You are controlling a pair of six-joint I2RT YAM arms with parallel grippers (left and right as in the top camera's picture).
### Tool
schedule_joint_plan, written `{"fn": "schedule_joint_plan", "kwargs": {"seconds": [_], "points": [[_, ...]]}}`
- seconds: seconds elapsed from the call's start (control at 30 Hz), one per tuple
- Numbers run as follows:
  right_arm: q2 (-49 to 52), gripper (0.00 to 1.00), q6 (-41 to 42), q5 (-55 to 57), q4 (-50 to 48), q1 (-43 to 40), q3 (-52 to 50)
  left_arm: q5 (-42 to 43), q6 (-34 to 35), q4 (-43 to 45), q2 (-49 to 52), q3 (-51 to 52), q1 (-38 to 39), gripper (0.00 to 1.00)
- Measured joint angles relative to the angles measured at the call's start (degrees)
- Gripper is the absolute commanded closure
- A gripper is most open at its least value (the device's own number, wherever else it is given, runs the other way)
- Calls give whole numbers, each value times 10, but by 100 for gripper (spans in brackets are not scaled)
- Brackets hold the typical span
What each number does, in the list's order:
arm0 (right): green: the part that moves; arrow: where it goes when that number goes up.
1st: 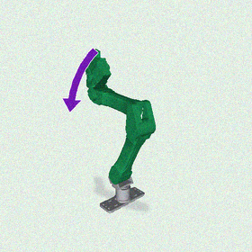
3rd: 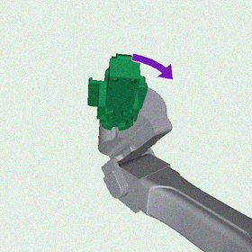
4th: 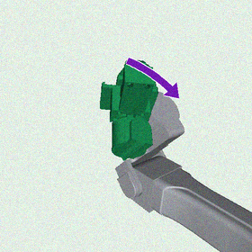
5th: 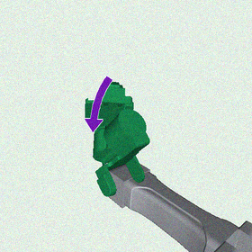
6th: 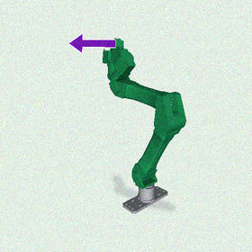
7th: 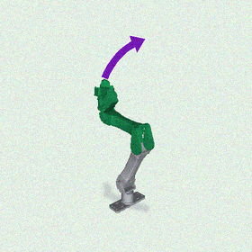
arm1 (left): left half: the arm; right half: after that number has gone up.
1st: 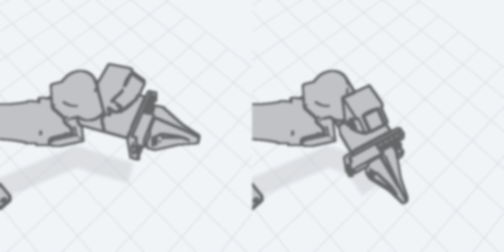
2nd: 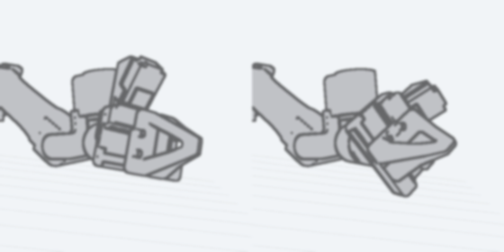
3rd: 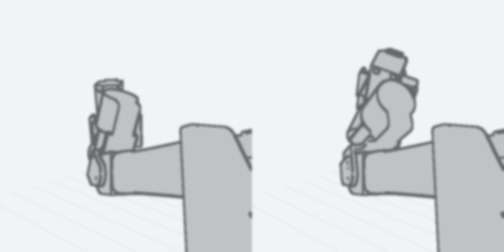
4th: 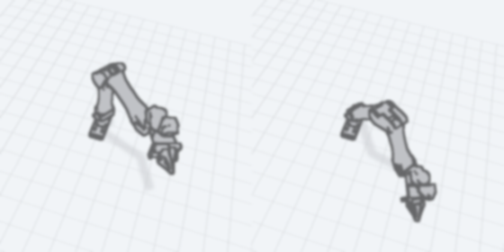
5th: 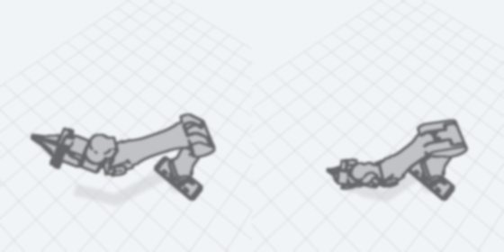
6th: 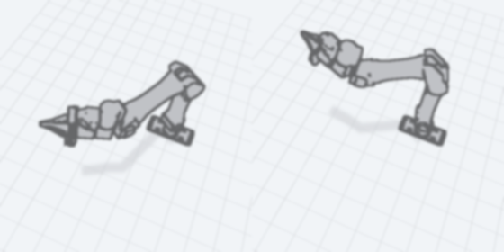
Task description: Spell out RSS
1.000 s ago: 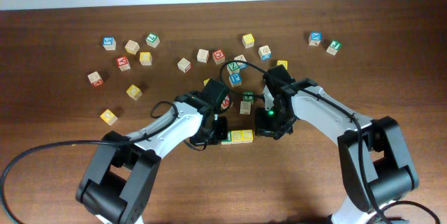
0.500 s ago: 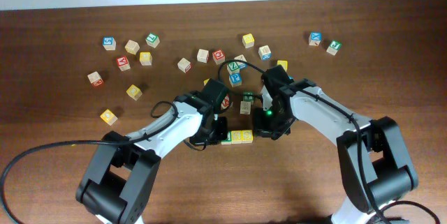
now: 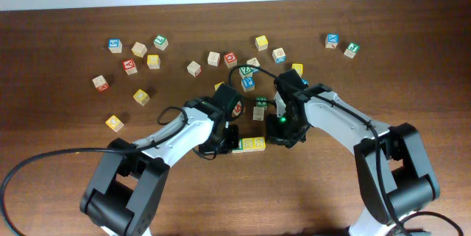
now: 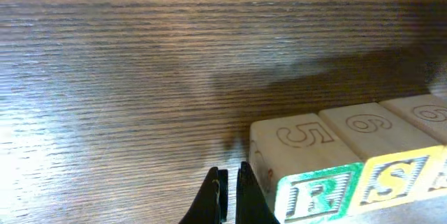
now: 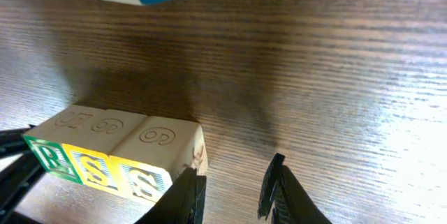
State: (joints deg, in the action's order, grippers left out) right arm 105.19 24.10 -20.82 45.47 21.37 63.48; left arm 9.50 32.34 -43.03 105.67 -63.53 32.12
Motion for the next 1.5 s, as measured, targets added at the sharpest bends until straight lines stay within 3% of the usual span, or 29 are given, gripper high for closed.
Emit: {"fn": "schedule_joint_plan", "kwargs": {"seconds": [0.27, 0.43, 0.47, 0.5, 0.53, 0.57, 0.7, 0.97, 1.5], "points": [[0, 75, 0, 15, 32, 0, 6, -25, 0, -37, 0, -1, -17, 100], [2, 64, -20, 58, 206, -47, 133, -81, -2, -121, -49, -37, -71, 99], [-3, 62, -26, 65, 230, -54, 152, -85, -2, -129, -89, -40, -77, 85], [-18, 53, -33, 78, 265, -61, 174, -87, -3, -132, -118, -42, -79, 60], [-56, 34, -38, 93, 294, -67, 188, -89, -5, -139, -169, -45, -82, 21], [-87, 19, -45, 102, 307, -67, 193, -90, -5, -147, -216, -48, -84, 1], [-271, 0, -52, 120, 402, -67, 198, -92, -9, -156, -308, -50, -85, 1], [-545, 2, -16, 133, 437, -63, 156, -94, -9, -157, -331, -50, -86, 1], [-565, 2, -3, 167, 441, -88, 150, -94, -9, -157, -331, -50, -86, 1]]}}
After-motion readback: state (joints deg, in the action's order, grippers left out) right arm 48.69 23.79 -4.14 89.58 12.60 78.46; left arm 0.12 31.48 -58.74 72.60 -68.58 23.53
